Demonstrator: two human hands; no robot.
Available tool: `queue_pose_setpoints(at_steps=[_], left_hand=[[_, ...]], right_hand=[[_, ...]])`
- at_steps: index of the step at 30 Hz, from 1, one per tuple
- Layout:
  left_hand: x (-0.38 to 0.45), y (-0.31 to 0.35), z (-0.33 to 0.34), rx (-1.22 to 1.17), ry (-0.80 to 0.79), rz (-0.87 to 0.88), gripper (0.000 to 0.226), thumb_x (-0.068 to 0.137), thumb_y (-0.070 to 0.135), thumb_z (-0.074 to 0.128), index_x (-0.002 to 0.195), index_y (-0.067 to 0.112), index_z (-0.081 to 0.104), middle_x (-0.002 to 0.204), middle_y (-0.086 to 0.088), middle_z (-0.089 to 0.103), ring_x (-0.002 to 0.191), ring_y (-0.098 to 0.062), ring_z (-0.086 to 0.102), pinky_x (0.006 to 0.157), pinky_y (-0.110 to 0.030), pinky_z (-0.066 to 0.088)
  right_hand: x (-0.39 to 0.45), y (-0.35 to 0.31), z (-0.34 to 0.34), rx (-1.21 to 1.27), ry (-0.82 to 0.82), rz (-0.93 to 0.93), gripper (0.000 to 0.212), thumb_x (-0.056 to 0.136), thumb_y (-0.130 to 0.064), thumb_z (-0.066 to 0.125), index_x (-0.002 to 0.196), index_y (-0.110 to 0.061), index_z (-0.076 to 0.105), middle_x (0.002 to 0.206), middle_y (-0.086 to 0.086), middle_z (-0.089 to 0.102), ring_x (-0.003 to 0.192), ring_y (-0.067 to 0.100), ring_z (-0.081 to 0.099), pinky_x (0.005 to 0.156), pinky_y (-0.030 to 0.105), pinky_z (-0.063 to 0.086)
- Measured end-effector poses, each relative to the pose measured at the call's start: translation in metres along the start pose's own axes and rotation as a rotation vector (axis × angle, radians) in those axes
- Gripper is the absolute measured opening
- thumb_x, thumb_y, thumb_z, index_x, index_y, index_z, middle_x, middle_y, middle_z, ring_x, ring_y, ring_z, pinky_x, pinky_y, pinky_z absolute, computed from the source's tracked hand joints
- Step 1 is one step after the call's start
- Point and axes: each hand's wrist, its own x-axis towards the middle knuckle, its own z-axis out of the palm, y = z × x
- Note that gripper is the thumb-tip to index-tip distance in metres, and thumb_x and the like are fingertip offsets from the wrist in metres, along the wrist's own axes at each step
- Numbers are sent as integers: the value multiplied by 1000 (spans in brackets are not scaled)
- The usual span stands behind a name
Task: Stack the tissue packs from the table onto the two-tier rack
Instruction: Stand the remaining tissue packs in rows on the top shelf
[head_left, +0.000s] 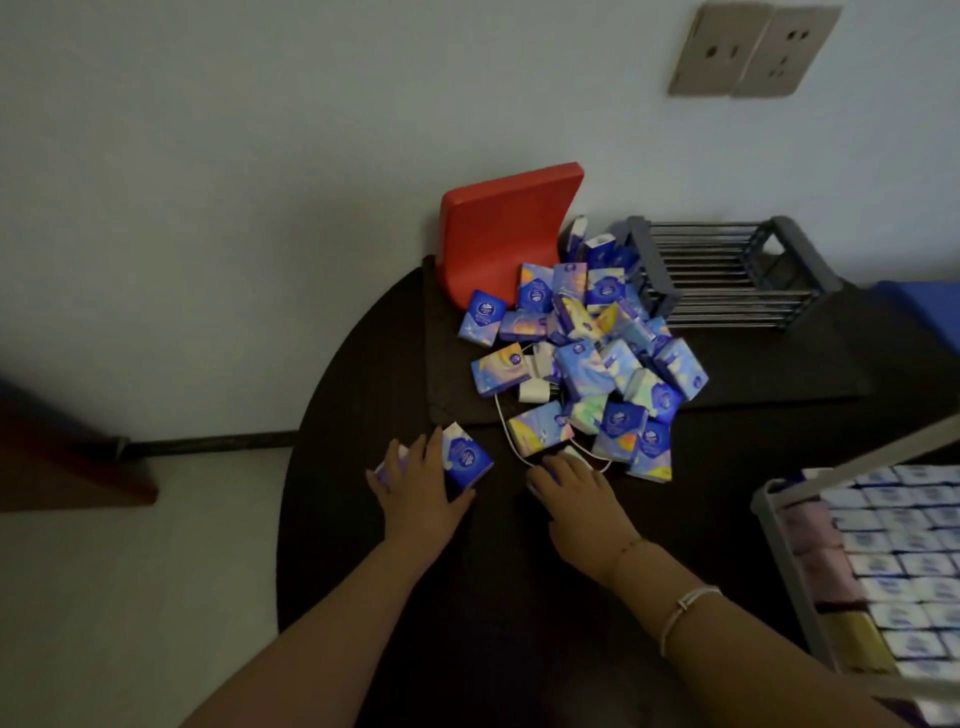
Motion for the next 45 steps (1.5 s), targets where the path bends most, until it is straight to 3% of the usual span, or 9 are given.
queue_pose_setpoints(at_steps=[3, 9, 14, 18, 23, 27, 34, 40, 45], left_hand=[[-10, 2, 9, -36, 76, -4, 81, 85, 40, 65, 149, 37, 15, 151, 6, 22, 140, -26, 14, 109, -67, 17], [-40, 5, 30, -125, 100, 145, 84, 82, 35, 69, 149, 34, 18, 147, 5, 27, 125, -22, 28, 104, -33, 35], [-75, 20, 50, -291, 77, 176, 84, 81, 23, 71, 148, 34, 21, 144, 7, 28, 127, -18, 25, 106, -33, 36], [-96, 23, 64, -132, 159, 206, 89, 81, 35, 69, 149, 38, 11, 149, 11, 22, 130, -16, 26, 106, -32, 35], [-109, 28, 63, -83, 151, 94, 100, 78, 46, 69, 149, 39, 0, 153, 7, 17, 132, -22, 27, 106, -37, 34], [-117, 26, 55, -87, 88, -133, 123, 67, 46, 79, 149, 29, -11, 153, -4, 10, 137, -30, 24, 109, -43, 31], [-111, 24, 34, -424, 59, -431, 79, 77, 30, 75, 141, 14, 32, 140, -10, 33, 124, -26, 43, 101, -40, 43], [-82, 61, 25, -608, 80, -460, 77, 76, 35, 75, 137, 16, 33, 140, -10, 34, 124, -28, 43, 103, -44, 41], [-74, 101, 38, -455, 3, -605, 90, 76, 38, 76, 141, 15, 18, 147, -12, 21, 133, -34, 27, 105, -41, 31]], right_hand=[[-15, 5, 10, -19, 36, 1, 65, 86, -15, 57, 143, -21, 26, 148, 4, 25, 142, 26, 17, 114, 43, 23], [-43, 29, 17, 42, 109, 68, 53, 89, -14, 53, 139, -18, 36, 152, 10, 17, 143, 27, 14, 112, 36, 27], [-63, 45, 26, 142, 142, 215, 43, 89, -21, 56, 129, -22, 40, 158, 10, -6, 146, 32, -5, 111, 44, 29], [-81, 57, 37, 254, 86, 283, 37, 91, -17, 53, 126, -23, 40, 158, 5, -3, 145, 32, -10, 110, 53, 29], [-89, 70, 31, 330, 155, 147, 56, 85, -16, 62, 135, -24, 38, 150, 1, 22, 141, 24, 15, 108, 35, 34], [-89, 65, 29, 546, 148, 144, 79, 79, -15, 69, 145, -23, 26, 153, 1, 19, 141, 21, 16, 112, 33, 27], [-87, 69, 34, 540, 81, 196, 87, 81, -24, 70, 149, -17, 16, 153, 5, 22, 141, 23, 19, 115, 36, 25], [-87, 74, 25, 420, 20, 130, 91, 82, -28, 67, 149, -37, 6, 147, 3, 24, 134, 26, 25, 107, 43, 37], [-91, 79, 28, 513, -46, 143, 97, 78, -21, 68, 150, -30, 4, 154, 0, 17, 141, 23, 17, 109, 50, 34]])
